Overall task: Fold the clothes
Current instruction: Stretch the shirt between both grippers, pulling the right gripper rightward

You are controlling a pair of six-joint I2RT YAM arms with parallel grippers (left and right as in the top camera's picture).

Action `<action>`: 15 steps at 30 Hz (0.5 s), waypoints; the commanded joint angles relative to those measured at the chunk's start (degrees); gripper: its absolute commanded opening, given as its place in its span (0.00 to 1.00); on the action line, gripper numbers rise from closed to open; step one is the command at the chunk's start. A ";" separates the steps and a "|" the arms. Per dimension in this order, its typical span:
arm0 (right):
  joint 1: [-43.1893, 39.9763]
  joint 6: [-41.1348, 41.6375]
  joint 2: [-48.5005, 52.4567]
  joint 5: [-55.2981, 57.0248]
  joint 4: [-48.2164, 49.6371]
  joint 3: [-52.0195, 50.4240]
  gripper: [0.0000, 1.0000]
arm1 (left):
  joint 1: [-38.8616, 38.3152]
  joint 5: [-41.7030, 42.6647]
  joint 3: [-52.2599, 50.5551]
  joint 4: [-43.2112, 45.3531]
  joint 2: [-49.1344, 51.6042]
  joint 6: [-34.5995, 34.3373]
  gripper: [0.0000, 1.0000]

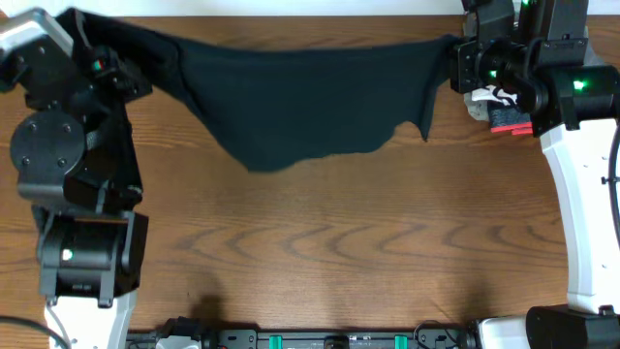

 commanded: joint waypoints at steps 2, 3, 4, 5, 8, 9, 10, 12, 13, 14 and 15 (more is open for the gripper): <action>-0.74 0.39 -0.46 -0.76 0.24 1.36 0.02 | 0.61 -0.85 1.42 -3.10 0.04 1.29 0.06; -0.76 0.74 -0.37 -0.94 0.20 1.36 0.02 | 0.61 -0.68 1.42 -3.58 0.22 1.31 0.06; -0.76 0.74 -0.35 -1.20 0.09 1.36 0.01 | 0.61 -0.52 1.42 -3.98 0.44 1.31 0.06; -0.74 0.74 -0.35 -1.20 -0.15 1.36 0.01 | 0.61 -0.48 1.42 -4.26 0.55 1.31 0.06; -0.74 0.74 -0.35 -1.18 -0.98 1.36 0.01 | 0.61 -0.48 1.42 -4.31 0.33 1.29 0.06; -0.76 0.74 -0.35 -1.16 -1.16 1.36 0.01 | 0.61 -0.48 1.42 -4.26 0.24 1.29 0.06; -0.76 0.74 -0.35 -1.16 -1.36 1.36 0.01 | 0.61 -0.48 1.42 -4.22 0.11 1.29 0.05; -0.72 0.74 -0.26 -1.31 -1.40 1.36 0.01 | 0.61 -0.48 1.42 -4.37 0.02 1.29 0.06; -0.61 0.74 -0.20 -1.49 -1.38 1.36 0.01 | 0.61 -0.48 1.42 -4.63 0.04 1.29 0.06; -0.44 0.79 -0.07 -1.73 -1.38 1.36 0.01 | 0.61 -0.48 1.42 -5.18 0.07 1.27 0.06; -0.15 0.81 0.13 -1.92 -1.46 1.36 0.01 | 0.61 -0.46 1.42 -5.92 0.15 0.98 0.06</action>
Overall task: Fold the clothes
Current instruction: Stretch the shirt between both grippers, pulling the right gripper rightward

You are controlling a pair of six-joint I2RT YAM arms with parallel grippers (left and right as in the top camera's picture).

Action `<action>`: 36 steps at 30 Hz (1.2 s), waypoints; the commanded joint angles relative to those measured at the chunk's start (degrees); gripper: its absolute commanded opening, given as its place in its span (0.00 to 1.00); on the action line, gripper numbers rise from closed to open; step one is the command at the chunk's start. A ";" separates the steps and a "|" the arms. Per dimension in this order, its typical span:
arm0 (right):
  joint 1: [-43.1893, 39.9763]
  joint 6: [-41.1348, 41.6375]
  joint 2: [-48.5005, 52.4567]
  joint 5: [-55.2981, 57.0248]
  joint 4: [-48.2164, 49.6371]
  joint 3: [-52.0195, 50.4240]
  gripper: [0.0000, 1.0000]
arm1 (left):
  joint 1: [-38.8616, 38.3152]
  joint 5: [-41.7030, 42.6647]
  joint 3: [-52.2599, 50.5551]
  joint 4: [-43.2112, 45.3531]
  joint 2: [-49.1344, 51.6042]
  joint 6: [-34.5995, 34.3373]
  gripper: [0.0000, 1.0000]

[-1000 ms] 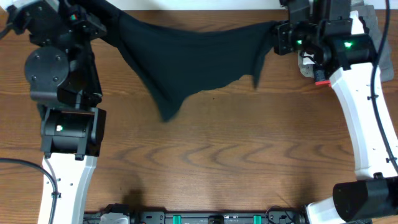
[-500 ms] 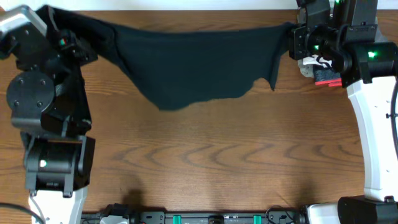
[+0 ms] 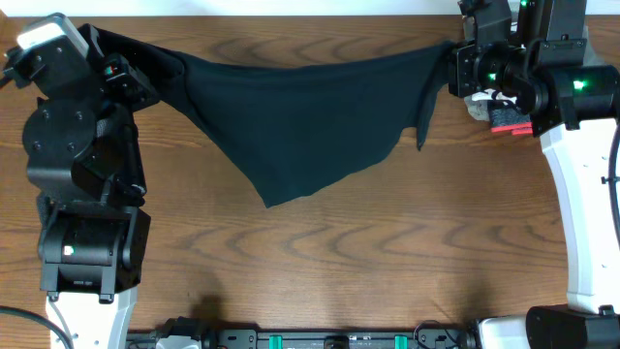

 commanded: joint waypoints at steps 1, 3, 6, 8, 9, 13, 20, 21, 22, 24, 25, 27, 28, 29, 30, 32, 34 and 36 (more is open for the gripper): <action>0.09 0.74 0.22 -0.63 -0.11 1.36 0.01 | 0.57 -0.44 1.42 -1.73 -0.57 0.68 0.06; 0.76 1.86 0.55 -0.63 -1.11 1.33 0.01 | 0.57 -0.22 1.42 -4.15 -0.39 0.24 0.06; 1.68 3.06 0.90 -0.63 -4.48 1.33 0.01 | 0.57 4.00 1.42 -9.84 -0.39 -0.15 0.06; 2.14 3.54 1.18 -0.61 -6.69 1.29 0.01 | 0.57 8.24 1.42 -13.97 -0.37 -0.22 0.06; 2.34 3.98 1.42 -0.61 -8.02 1.25 0.01 | 0.57 10.08 1.42 -15.98 -0.28 -0.63 0.06; 2.86 6.73 2.62 -0.39 -13.66 0.35 0.01 | 0.57 15.34 1.42 -25.03 0.79 -1.07 0.06; 3.13 11.23 5.55 0.02 -22.32 -5.70 0.02 | 0.57 16.31 1.42 -39.80 6.16 -2.95 0.06; 3.26 11.67 5.57 0.04 -22.10 -7.87 0.01 | 0.57 16.31 1.42 -41.03 7.02 -2.95 0.06; 3.34 11.69 5.57 0.04 -21.62 -10.16 0.01 | 0.57 16.28 1.42 -42.21 7.98 -2.95 0.06; 3.41 11.89 5.57 -0.52 -20.74 -14.25 0.02 | 0.57 16.28 1.42 -43.63 9.70 -2.93 0.06; 3.43 11.85 5.57 -1.11 -20.31 -16.35 0.07 | 0.57 16.28 1.42 -43.89 10.56 -2.93 0.06; 3.56 11.78 5.57 -2.32 -19.93 -19.80 0.16 | 0.57 16.28 1.40 -43.98 11.82 -2.91 0.06; 3.78 11.76 5.57 -2.64 -19.96 -21.31 0.16 | 0.57 16.26 1.42 -43.87 12.48 -2.91 0.06; 3.98 11.39 5.57 -2.73 -20.09 -22.45 0.16 | 0.57 16.26 1.40 -43.76 13.00 -2.91 0.06; 4.26 11.32 5.57 -2.73 -20.20 -23.58 0.17 | 0.57 16.24 1.40 -43.56 13.57 -2.91 0.06; 4.76 10.88 5.57 -2.78 -20.94 -24.81 0.17 | 0.57 16.24 1.40 -43.10 14.49 -2.91 0.06; 5.35 10.19 5.57 -2.73 -21.84 -24.96 0.19 | 0.57 16.24 1.40 -42.69 15.23 -2.91 0.06; 5.81 10.14 5.35 -1.57 -21.86 -24.96 0.23 | 0.57 16.24 1.38 -42.29 15.87 -2.91 0.06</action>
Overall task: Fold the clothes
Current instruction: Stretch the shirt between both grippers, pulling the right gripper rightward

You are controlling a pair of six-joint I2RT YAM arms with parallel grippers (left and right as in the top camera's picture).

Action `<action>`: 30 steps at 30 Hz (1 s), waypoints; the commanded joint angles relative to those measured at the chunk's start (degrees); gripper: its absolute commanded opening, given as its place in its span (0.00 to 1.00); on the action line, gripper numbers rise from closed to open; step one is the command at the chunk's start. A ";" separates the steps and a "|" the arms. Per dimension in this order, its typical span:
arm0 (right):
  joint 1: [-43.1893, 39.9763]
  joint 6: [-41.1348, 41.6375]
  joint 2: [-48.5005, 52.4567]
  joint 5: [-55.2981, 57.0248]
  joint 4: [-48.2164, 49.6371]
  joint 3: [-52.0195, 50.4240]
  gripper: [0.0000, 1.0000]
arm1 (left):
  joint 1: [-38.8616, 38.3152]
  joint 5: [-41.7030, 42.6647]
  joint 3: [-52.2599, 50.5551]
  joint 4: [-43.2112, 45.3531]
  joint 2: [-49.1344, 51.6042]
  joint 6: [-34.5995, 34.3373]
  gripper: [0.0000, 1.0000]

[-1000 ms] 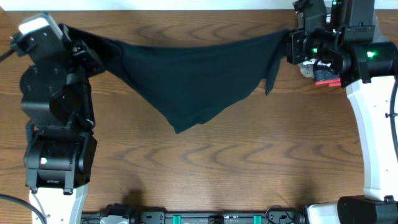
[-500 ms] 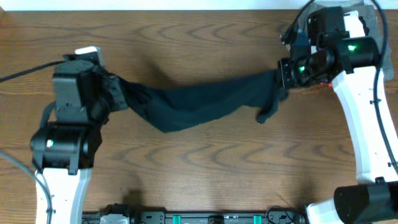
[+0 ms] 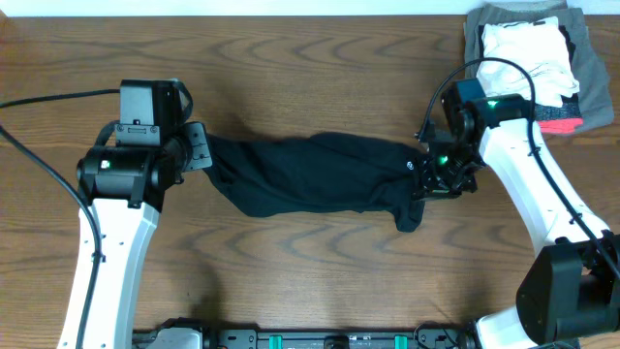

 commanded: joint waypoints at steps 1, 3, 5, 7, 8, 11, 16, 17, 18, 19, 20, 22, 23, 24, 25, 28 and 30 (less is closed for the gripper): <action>0.98 0.07 -0.48 1.44 0.52 -0.07 0.25 | 0.26 -0.11 1.20 0.57 1.07 -0.48 0.06; 0.79 2.78 -0.48 5.27 2.16 -0.09 0.29 | 0.26 -0.11 1.18 0.87 1.53 -0.31 0.06; 0.42 6.67 -0.48 10.45 4.79 -0.09 0.35 | 0.26 -0.28 1.18 1.31 2.05 -0.31 0.06; -0.04 8.85 -0.48 12.98 7.37 -0.09 0.39 | 0.26 -0.28 1.18 1.77 2.54 -0.31 0.06; -0.26 9.66 -0.42 13.94 9.03 -0.20 0.41 | 0.26 -0.28 1.18 2.01 2.75 -0.31 0.06; -1.09 10.99 -0.33 14.16 14.34 -1.62 0.41 | 0.26 -0.28 1.14 2.71 3.54 -0.31 0.06; -3.04 13.49 -0.31 14.10 21.20 -7.67 0.31 | 0.26 -0.28 1.09 3.21 4.11 -0.31 0.06; -3.39 13.84 -0.31 14.10 22.38 -9.01 0.30 | 0.26 -0.28 1.09 3.28 4.17 -0.31 0.06; -3.85 13.86 -0.31 13.77 23.82 -10.45 0.29 | 0.26 -0.28 1.09 3.39 4.20 -0.31 0.06; -4.22 13.84 -0.31 13.22 25.46 -11.85 0.27 | 0.26 -0.28 1.09 3.45 4.22 -0.31 0.06; -4.50 13.84 -0.31 12.52 26.99 -13.00 0.27 | 0.26 -0.28 1.09 3.56 4.24 -0.31 0.06; -4.92 13.35 -0.31 10.40 30.49 -15.06 0.25 | 0.26 -0.28 1.09 3.67 4.24 -0.31 0.06; -4.94 12.74 -0.31 9.51 31.98 -15.78 0.25 | 0.26 -0.28 1.09 3.69 4.24 -0.31 0.06; -4.92 12.70 -0.31 9.16 33.53 -16.50 0.25 | 0.26 -0.28 1.09 3.69 4.24 -0.31 0.06; -4.83 12.70 -0.31 8.96 34.93 -17.09 0.26 | 0.26 -0.28 1.09 3.65 4.24 -0.31 0.06; -4.61 12.50 -0.31 8.85 38.53 -18.60 0.29 | 0.26 -0.28 1.09 3.65 4.24 -0.31 0.06; -4.52 12.50 -0.31 8.39 40.46 -19.52 0.30 | 0.26 -0.28 1.09 3.65 4.24 -0.31 0.06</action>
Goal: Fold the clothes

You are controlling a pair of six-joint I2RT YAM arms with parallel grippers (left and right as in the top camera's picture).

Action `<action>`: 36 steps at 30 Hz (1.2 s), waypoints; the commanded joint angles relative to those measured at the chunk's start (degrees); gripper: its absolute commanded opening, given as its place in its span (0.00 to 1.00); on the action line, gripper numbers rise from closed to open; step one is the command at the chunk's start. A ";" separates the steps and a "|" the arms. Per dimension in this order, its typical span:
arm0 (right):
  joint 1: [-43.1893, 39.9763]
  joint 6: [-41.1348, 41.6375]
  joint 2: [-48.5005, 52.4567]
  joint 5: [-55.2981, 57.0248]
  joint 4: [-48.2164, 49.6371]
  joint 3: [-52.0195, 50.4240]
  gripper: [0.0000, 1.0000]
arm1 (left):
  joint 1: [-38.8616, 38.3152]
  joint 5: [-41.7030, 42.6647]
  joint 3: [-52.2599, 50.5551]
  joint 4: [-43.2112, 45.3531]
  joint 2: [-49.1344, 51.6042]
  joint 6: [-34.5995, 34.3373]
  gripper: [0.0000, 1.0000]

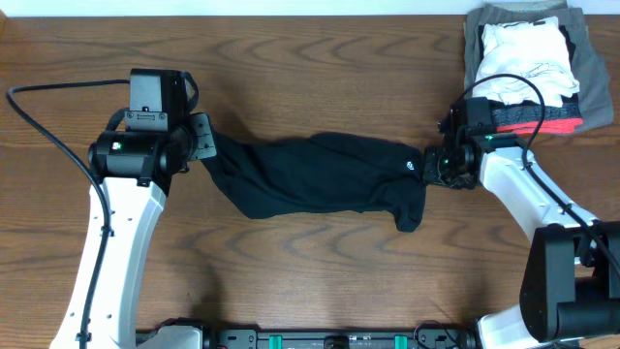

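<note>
A black garment (310, 179) lies bunched in a long heap across the middle of the table, with one flap hanging toward the front at its right end. My left gripper (206, 145) sits at the garment's left end, shut on the cloth there. At the right end is my right gripper (431, 167), just touching the edge of the cloth; its wrist hides the jaws, so their state does not show.
A stack of clothes (528, 48) in grey, white and red-black lies at the back right corner, close behind the right arm. Bare wooden table (310, 281) surrounds the garment. Black cables trail from both arms.
The right gripper has drawn back a little to the right while the garment's right end stayed where it lay. The left gripper has shifted slightly toward the back. The garment's heap looks unchanged.
At first both grippers held the black garment stretched out high at the back of the table, its middle hanging down. Then it was down on the table as a bunched strip between them. Now the right gripper sits at its very edge.
</note>
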 commanded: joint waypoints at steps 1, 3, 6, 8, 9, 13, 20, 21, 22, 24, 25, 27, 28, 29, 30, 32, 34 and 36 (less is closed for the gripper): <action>0.13 0.15 -0.28 -1.90 2.12 -1.81 0.31 | 0.26 -0.28 1.09 0.09 0.33 -0.33 0.06; 0.13 0.17 -0.28 -2.69 3.63 -2.84 0.30 | 0.26 -0.28 1.09 0.09 0.33 -0.31 0.06; 0.13 0.17 -0.28 -2.86 5.05 -4.00 0.22 | 0.26 -0.28 1.09 0.09 0.33 -0.33 0.06; 0.13 0.00 -0.28 -3.45 5.62 -4.24 0.15 | 0.26 -0.28 1.09 0.09 0.33 -0.33 0.06; 0.13 -0.28 -0.28 -3.98 6.05 -4.24 0.13 | 0.26 -0.28 1.09 0.09 0.33 -0.33 0.06; 0.13 -0.31 -0.28 -5.16 9.22 -4.22 0.01 | 0.26 -0.28 1.09 0.13 0.33 -0.31 0.06; 0.04 -3.50 -0.59 -5.38 10.12 1.86 0.01 | 0.26 -0.28 1.09 4.22 0.33 0.66 0.06; 0.00 -4.46 -0.70 -5.38 9.01 4.04 0.01 | 0.26 -0.31 1.09 5.44 0.33 1.38 0.06; -0.07 -5.38 -0.70 -5.33 8.04 6.05 0.01 | 0.26 -0.31 1.09 7.10 0.33 2.40 0.06; -0.35 -7.34 -0.81 -5.14 5.40 11.26 0.01 | 0.28 -0.37 1.09 10.78 0.33 4.57 0.06; -0.66 -8.20 -0.85 -5.14 4.13 13.62 0.01 | 0.28 -0.76 1.09 12.68 0.31 5.22 0.06; -1.53 -9.90 -0.85 -5.03 1.60 19.15 0.01 | 0.28 -3.06 1.09 16.83 0.24 5.35 0.06; -2.05 -10.38 -0.85 -4.96 0.61 21.53 0.01 | 0.35 -4.28 1.11 19.17 0.11 5.38 0.06; -2.86 -10.86 -0.85 -4.98 -0.63 24.37 0.01 | 0.48 -5.18 1.18 21.20 -0.04 5.35 0.06; -3.61 -11.39 -0.85 -5.05 -1.79 26.91 0.01 | 0.83 -5.55 1.36 23.52 -0.37 5.75 0.06; -5.35 -12.44 -0.85 -5.35 -4.46 32.41 0.01 | 1.95 -5.73 1.81 27.58 -1.22 6.01 0.06; -7.19 -13.51 -0.85 -5.86 -7.19 38.16 0.01 | 3.58 -5.73 2.49 31.26 -2.38 6.01 0.06; -8.76 -14.69 -0.85 -6.93 -9.46 43.25 0.01 | 5.27 -5.70 3.17 34.60 -3.74 5.99 0.06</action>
